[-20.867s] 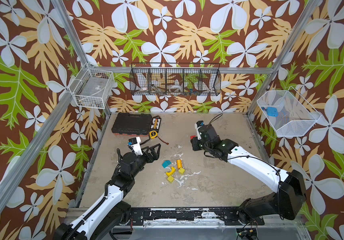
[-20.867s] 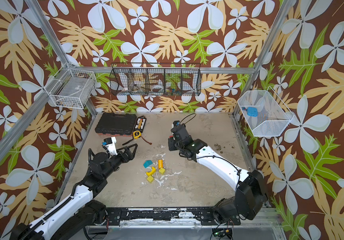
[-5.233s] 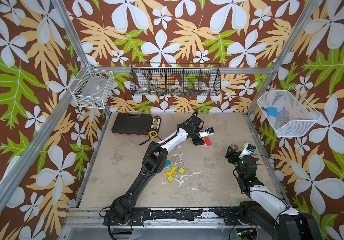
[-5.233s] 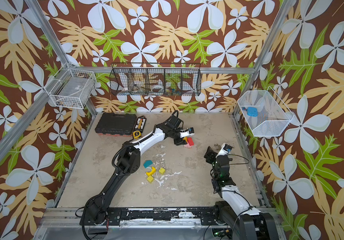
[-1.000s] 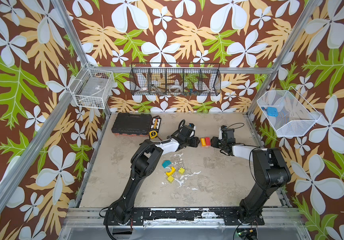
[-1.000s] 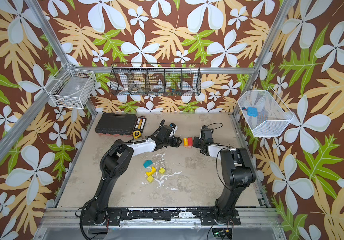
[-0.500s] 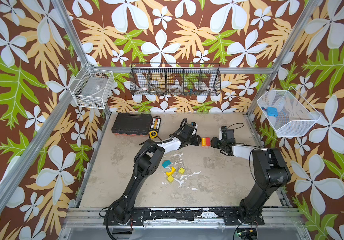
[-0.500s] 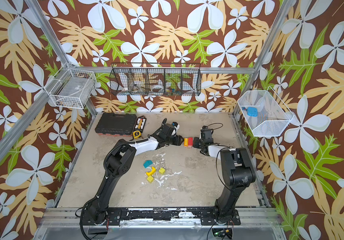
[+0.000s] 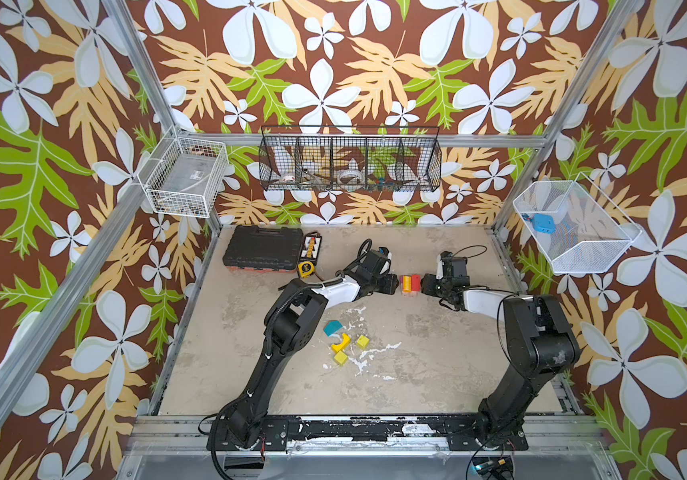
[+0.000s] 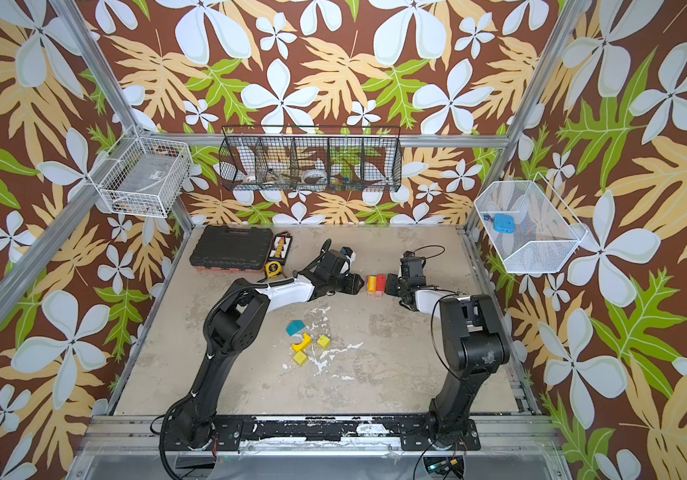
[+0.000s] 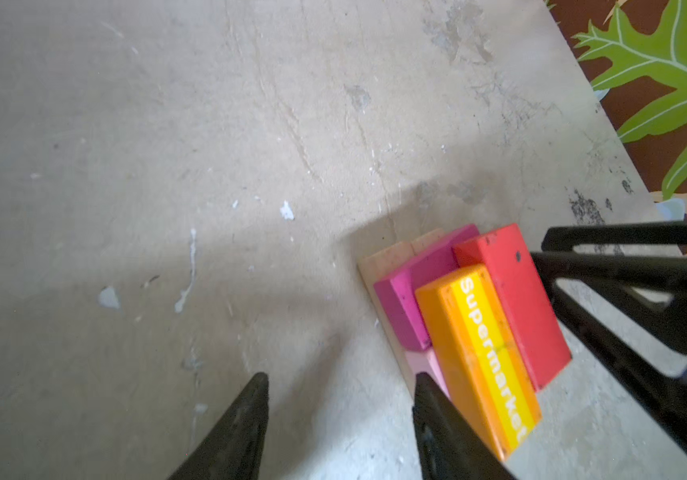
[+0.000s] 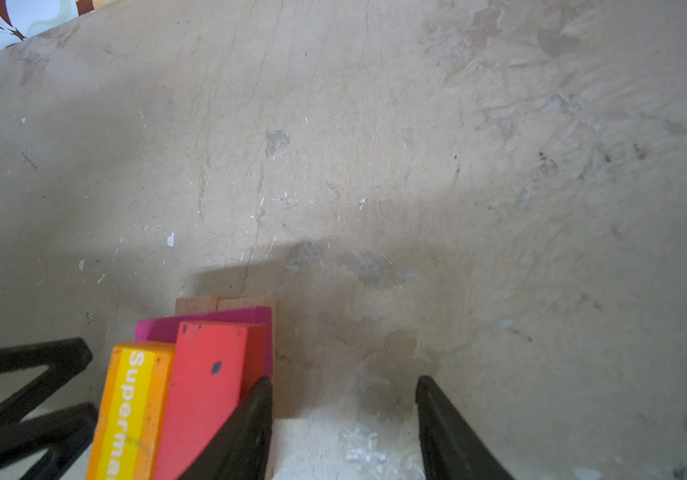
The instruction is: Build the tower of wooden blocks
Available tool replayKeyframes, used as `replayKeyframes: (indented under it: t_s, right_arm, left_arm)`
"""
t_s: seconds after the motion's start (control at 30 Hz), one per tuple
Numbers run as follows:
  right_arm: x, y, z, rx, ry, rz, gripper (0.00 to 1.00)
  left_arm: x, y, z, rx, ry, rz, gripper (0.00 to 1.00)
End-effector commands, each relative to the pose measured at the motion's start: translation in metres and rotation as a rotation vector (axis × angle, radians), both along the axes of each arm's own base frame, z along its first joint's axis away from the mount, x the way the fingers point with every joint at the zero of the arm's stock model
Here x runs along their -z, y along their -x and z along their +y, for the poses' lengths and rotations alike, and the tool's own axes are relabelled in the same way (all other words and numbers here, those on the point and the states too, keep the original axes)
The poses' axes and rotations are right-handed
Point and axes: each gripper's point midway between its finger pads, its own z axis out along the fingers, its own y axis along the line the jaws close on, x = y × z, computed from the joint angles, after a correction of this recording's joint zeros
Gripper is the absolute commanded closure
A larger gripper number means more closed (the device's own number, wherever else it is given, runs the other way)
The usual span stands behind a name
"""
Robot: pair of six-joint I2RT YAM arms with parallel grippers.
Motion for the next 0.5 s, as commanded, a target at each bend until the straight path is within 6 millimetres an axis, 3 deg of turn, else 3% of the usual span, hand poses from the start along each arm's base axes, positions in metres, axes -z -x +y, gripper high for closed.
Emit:
replayKeyframes:
  t_s: [0.0, 0.2, 0.47]
  right_arm:
    - [-0.001, -0.001, -0.004, 0.012, 0.02, -0.001, 0.44]
    - [-0.005, -0.012, -0.015, 0.04, -0.017, -0.023, 0.43]
    - [-0.004, -0.016, -0.011, 0.013, -0.041, -0.022, 0.43]
  left_arm:
    - [-0.02, -0.003, 0.007, -0.027, 0.02, -0.073, 0.41]
    - [-0.02, 0.015, 0.01, -0.003, 0.057, -0.065, 0.41]
    - [-0.012, 0.034, 0.001, 0.04, 0.045, -0.049, 0.41]
